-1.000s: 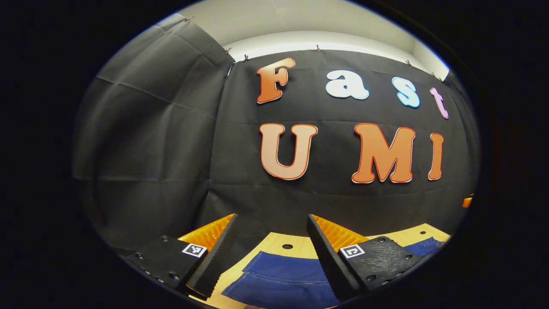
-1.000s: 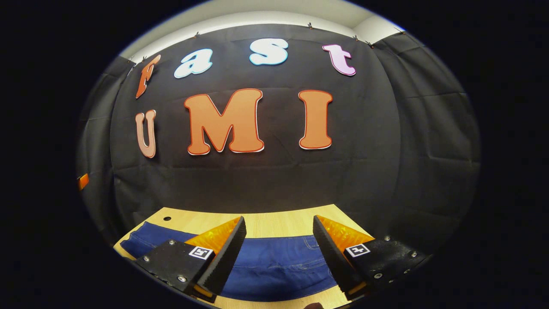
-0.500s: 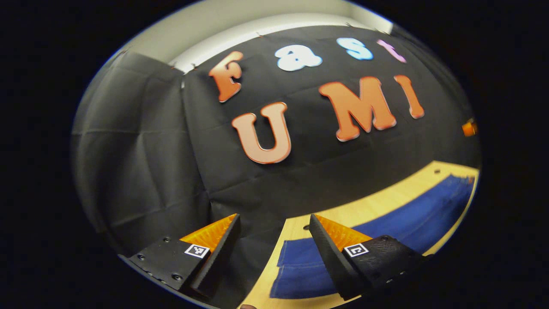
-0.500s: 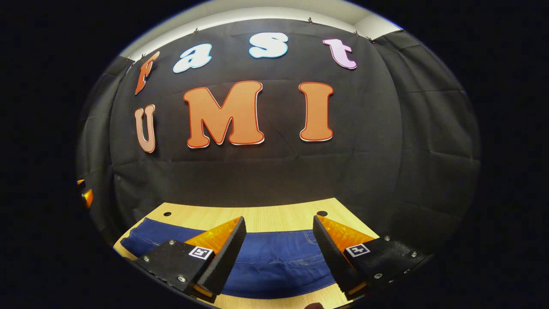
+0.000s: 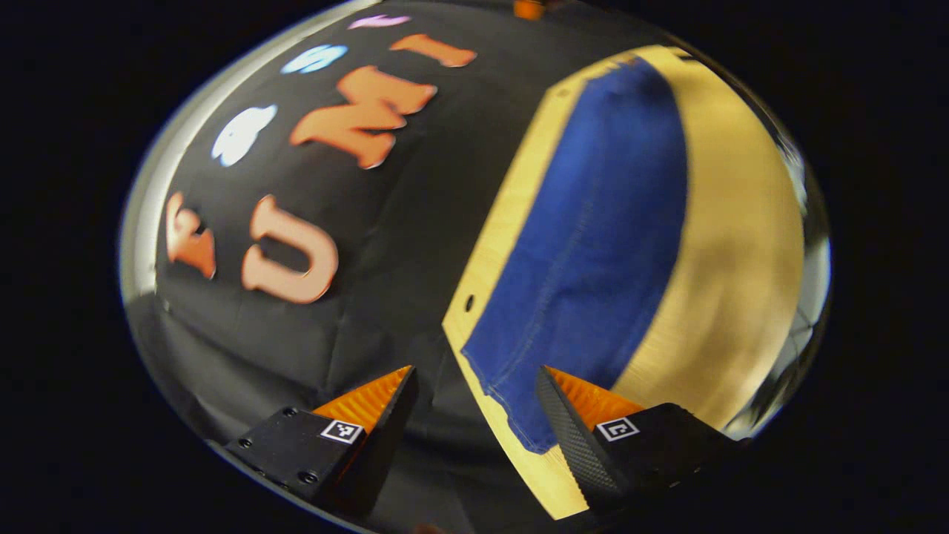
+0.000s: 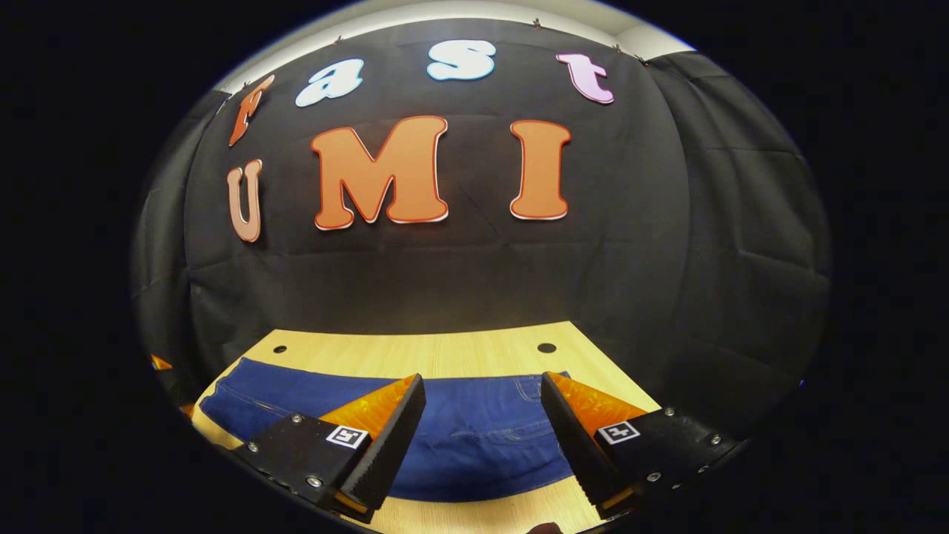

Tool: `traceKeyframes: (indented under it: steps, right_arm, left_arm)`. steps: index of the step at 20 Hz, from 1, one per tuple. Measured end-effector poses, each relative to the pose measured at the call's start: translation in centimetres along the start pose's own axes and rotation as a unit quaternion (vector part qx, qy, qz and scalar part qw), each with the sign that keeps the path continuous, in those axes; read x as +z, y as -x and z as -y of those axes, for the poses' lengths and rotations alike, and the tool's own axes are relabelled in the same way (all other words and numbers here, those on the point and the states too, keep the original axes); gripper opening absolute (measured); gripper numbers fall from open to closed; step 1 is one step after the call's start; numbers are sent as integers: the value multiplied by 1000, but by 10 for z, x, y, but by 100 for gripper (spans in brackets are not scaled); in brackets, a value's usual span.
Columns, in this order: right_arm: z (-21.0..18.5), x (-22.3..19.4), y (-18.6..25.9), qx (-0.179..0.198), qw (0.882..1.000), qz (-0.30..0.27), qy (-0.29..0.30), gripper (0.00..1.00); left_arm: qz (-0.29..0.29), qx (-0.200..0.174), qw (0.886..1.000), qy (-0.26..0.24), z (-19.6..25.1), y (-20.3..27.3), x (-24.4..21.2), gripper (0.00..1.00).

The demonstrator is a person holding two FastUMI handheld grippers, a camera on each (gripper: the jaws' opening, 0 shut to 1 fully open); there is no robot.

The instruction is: Grasp the waist and the cuffs of the jeans and fold them to make the two legs overlap; first hold the waist and fold one-third of the jeans toward the cuffs, then hold the cuffs and fold the remaining one-third in the same direction to finish folding.

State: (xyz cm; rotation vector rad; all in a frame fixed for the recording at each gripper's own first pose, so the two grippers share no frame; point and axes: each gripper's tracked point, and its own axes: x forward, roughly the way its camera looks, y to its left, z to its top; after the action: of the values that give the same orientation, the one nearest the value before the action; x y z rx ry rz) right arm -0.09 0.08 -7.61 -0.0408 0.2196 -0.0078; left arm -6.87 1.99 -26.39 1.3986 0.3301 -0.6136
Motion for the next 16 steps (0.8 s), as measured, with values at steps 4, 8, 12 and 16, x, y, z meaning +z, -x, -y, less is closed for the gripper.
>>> traceKeyframes:
  steps: [4,8,12,16]
  right_arm:
    - [14,-18,2,-12,1000,-26,4,97]
    - [21,-29,4,-21,999,-44,9,97]
    - [16,-38,-1,-15,998,-57,1,97]
    - [7,-37,-4,-9,998,-59,2,97]
  left_arm:
    - [-7,-68,995,-67,62,-15,-8,98]
    - [-26,-81,993,-77,69,-35,-30,98]
    - [-43,-106,989,-89,75,-54,-46,98]
    - [-48,-146,981,-122,90,-71,-58,98]
